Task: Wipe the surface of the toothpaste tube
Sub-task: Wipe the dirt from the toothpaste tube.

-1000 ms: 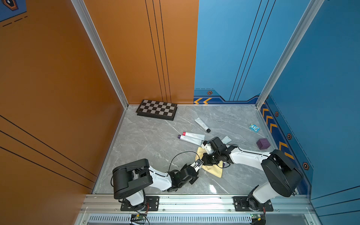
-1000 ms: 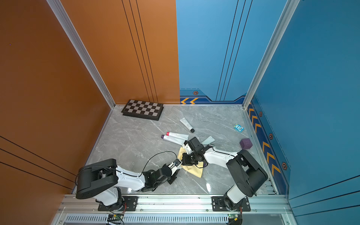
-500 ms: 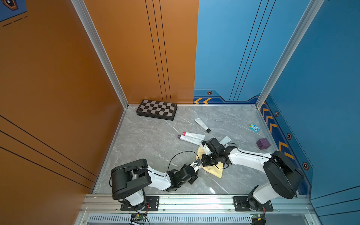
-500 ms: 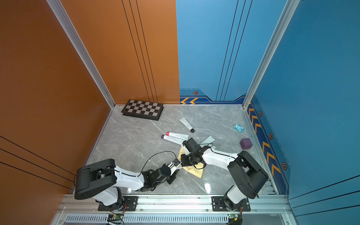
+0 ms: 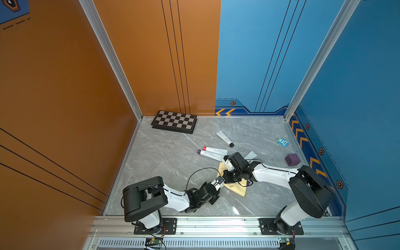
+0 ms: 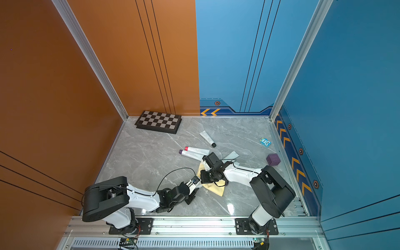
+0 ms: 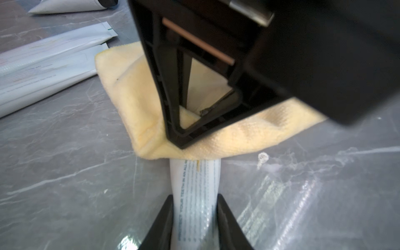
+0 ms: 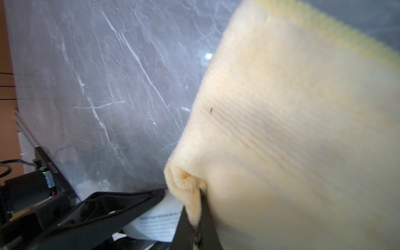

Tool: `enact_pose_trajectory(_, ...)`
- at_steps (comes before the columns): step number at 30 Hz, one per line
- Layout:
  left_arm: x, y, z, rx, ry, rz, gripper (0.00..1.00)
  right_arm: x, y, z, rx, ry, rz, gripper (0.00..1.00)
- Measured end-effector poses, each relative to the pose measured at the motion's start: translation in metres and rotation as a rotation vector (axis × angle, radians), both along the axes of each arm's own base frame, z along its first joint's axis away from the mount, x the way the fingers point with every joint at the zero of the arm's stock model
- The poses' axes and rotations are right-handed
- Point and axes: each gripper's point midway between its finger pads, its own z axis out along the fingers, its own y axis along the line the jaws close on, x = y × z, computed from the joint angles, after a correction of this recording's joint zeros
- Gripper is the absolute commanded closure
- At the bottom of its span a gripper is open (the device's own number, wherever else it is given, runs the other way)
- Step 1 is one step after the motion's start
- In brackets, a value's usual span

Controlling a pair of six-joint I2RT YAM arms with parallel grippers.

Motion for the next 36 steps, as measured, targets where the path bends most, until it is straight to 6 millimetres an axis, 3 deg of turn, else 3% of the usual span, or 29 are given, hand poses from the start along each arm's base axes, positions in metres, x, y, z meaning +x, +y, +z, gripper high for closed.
enact_pose_trajectory(3,0.000,0.001,0.000,-0.001,0.002,0.003,0.70,-0.002,0.008,0.000,0.062,0.028,0.016,1.00)
enact_pose_trajectory(8,0.000,0.001,0.000,-0.001,0.002,0.001,0.70,-0.001,0.004,0.000,0.035,0.017,0.024,1.00)
enact_pose_trajectory(15,-0.001,0.000,0.000,-0.003,0.003,-0.001,0.70,0.002,-0.028,0.003,-0.163,-0.083,-0.017,1.00)
enact_pose_trajectory(19,0.000,0.000,0.000,-0.005,0.003,-0.001,0.70,0.004,-0.032,0.003,-0.192,-0.089,-0.028,1.00)
enact_pose_trajectory(36,0.000,0.000,0.000,-0.004,0.004,-0.002,0.70,-0.013,-0.008,0.005,0.004,0.018,0.043,1.00)
